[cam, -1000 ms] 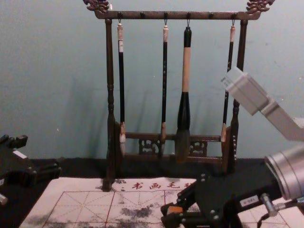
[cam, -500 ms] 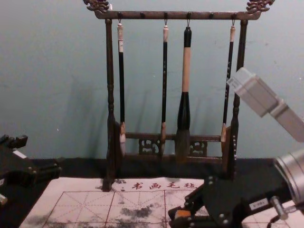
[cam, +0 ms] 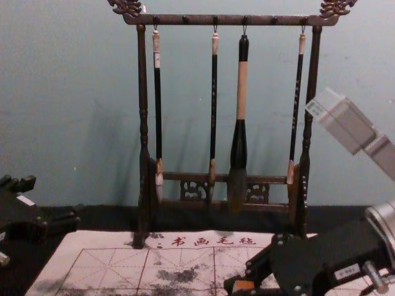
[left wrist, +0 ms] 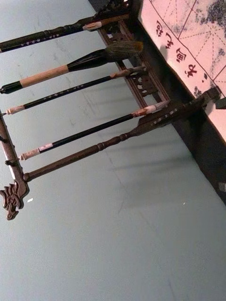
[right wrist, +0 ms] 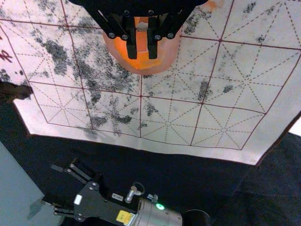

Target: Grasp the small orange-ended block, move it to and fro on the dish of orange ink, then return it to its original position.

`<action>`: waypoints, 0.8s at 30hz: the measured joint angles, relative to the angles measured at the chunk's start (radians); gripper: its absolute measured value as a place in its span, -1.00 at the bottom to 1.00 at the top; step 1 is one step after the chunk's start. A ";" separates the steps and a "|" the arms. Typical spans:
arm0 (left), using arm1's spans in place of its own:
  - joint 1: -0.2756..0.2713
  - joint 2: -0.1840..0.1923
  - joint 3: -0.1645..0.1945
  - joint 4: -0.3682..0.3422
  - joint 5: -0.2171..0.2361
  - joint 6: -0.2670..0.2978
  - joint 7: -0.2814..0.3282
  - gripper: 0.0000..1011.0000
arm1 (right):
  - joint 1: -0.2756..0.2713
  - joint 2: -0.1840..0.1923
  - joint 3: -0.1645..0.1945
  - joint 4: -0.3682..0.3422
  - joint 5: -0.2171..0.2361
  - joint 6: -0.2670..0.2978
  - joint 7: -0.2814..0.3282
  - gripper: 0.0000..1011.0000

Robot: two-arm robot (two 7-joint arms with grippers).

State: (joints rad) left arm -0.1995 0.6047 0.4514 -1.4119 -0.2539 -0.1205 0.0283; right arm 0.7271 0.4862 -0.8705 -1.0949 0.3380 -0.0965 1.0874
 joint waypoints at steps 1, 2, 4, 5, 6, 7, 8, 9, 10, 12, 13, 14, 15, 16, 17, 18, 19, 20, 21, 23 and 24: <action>0.000 0.000 0.000 0.000 0.000 0.000 0.000 0.98 | -0.001 0.001 -0.001 -0.002 0.000 0.000 0.000 -0.74; 0.000 0.000 0.000 0.000 0.000 0.000 0.000 0.98 | -0.002 0.001 -0.003 -0.006 0.001 0.000 0.001 -0.74; 0.000 0.000 0.000 0.000 0.000 0.000 0.000 0.98 | -0.003 0.001 -0.006 -0.008 0.002 -0.001 0.004 -0.74; 0.000 0.000 0.000 0.000 0.000 0.000 0.000 0.98 | -0.004 0.000 -0.007 -0.008 0.002 -0.002 0.005 -0.74; 0.000 0.000 0.000 0.000 0.000 0.000 0.000 0.98 | -0.004 -0.001 -0.008 -0.008 0.002 -0.002 0.006 -0.74; 0.000 0.000 0.000 0.000 0.000 0.000 0.000 0.98 | -0.004 -0.002 -0.009 -0.008 0.002 -0.003 0.007 -0.74; 0.000 0.000 0.000 0.000 0.000 0.000 0.000 0.98 | -0.004 -0.004 -0.012 -0.007 0.003 -0.004 0.008 -0.74; 0.000 0.000 0.000 0.000 0.000 0.000 0.000 0.98 | -0.004 -0.006 -0.013 -0.006 0.003 -0.005 0.009 -0.74; 0.000 0.000 0.000 0.000 0.000 0.000 0.000 0.98 | -0.004 -0.008 -0.014 -0.004 0.003 -0.006 0.009 -0.74; 0.000 0.000 0.000 0.000 0.000 0.000 0.000 0.98 | -0.002 -0.013 -0.016 0.002 0.005 -0.010 0.012 -0.74; 0.000 0.000 0.000 0.000 0.000 0.000 0.000 0.98 | -0.001 -0.015 -0.017 0.003 0.005 -0.011 0.013 -0.74; 0.000 0.000 0.000 0.000 0.000 0.000 0.000 0.98 | 0.000 -0.018 -0.018 0.006 0.007 -0.012 0.015 -0.74; 0.000 0.000 0.000 0.000 0.000 0.000 0.000 0.98 | 0.001 -0.020 -0.018 0.008 0.007 -0.013 0.016 -0.74; 0.000 0.000 0.000 0.000 0.000 0.000 0.000 0.98 | 0.001 -0.022 -0.019 0.010 0.008 -0.014 0.017 -0.74; 0.000 0.000 0.000 0.000 0.000 0.000 0.000 0.98 | 0.003 -0.027 -0.020 0.014 0.009 -0.017 0.019 -0.74; 0.000 0.000 0.000 0.000 0.000 0.000 0.000 0.98 | 0.005 -0.030 -0.020 0.016 0.010 -0.018 0.019 -0.74; 0.000 0.000 0.000 0.000 0.000 0.000 0.000 0.98 | 0.007 -0.035 -0.021 0.020 0.012 -0.021 0.021 -0.74; 0.000 0.000 0.000 0.000 0.000 0.000 0.000 0.98 | 0.007 -0.035 -0.021 0.020 0.012 -0.021 0.021 -0.74; 0.000 0.000 0.000 0.000 0.000 0.000 0.000 0.98 | 0.010 -0.040 -0.021 0.027 0.013 -0.024 0.022 -0.74; 0.000 0.000 0.000 0.000 0.000 0.000 0.000 0.98 | 0.014 -0.049 -0.023 0.037 0.013 -0.029 0.023 -0.74; 0.000 0.000 0.000 0.000 0.000 0.000 0.000 0.98 | 0.016 -0.053 -0.023 0.042 0.014 -0.031 0.023 -0.74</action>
State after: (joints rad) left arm -0.1995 0.6047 0.4514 -1.4120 -0.2539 -0.1205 0.0283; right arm 0.7430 0.4330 -0.8939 -1.0532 0.3516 -0.1277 1.1108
